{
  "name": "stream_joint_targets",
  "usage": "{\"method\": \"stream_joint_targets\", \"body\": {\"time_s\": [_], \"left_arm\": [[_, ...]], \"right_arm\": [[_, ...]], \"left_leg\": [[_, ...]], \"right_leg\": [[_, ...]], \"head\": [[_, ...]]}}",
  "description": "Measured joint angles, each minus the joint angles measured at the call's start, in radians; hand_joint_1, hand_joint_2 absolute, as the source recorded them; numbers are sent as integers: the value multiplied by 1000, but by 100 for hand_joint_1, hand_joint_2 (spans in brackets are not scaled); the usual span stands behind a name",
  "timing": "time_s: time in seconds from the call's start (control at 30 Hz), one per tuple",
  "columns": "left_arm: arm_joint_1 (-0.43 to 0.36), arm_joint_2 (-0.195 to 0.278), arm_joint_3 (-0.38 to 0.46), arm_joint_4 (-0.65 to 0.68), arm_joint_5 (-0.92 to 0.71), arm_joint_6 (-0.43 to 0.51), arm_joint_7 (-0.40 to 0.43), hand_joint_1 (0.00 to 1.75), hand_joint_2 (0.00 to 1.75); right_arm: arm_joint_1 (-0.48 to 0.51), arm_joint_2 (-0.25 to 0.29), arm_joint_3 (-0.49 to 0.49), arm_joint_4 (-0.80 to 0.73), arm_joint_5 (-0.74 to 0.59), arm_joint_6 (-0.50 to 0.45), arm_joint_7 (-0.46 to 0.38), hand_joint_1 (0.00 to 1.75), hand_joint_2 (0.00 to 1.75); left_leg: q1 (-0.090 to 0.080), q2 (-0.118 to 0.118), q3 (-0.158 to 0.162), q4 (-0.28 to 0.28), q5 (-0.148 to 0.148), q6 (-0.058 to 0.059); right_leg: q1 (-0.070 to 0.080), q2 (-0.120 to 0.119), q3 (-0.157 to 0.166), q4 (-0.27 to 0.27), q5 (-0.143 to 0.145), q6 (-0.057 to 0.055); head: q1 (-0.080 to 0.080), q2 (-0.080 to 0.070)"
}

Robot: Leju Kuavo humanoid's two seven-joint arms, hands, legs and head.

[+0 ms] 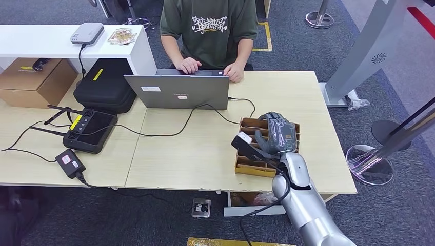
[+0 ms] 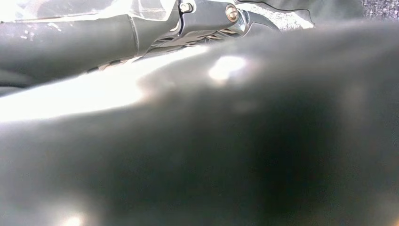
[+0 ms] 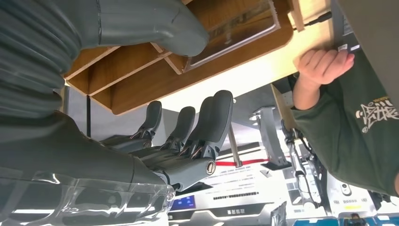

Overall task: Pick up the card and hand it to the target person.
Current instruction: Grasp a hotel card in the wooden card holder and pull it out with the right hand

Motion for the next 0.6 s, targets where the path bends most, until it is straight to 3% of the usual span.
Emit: {"method": "stream_joint_targets", "body": {"time_s": [0.27, 0.43, 0.6], "left_arm": [[0, 0, 0, 0, 0, 0, -1, 0, 0], [0, 0, 0, 0, 0, 0, -3, 0, 0], [0, 0, 0, 0, -2, -1, -7, 0, 0]], "right_arm": [[9, 2, 0, -28, 0, 3, 0, 99, 175], [10, 2, 0, -29, 0, 14, 6, 82, 175], [10, 2, 0, -27, -1, 14, 12, 75, 175]], "left_leg": [[0, 0, 0, 0, 0, 0], [0, 0, 0, 0, 0, 0], [0, 0, 0, 0, 0, 0]], "right_leg": [[0, 0, 0, 0, 0, 0], [0, 0, 0, 0, 0, 0], [0, 0, 0, 0, 0, 0]], "head": [[0, 0], [0, 0], [0, 0]]}}
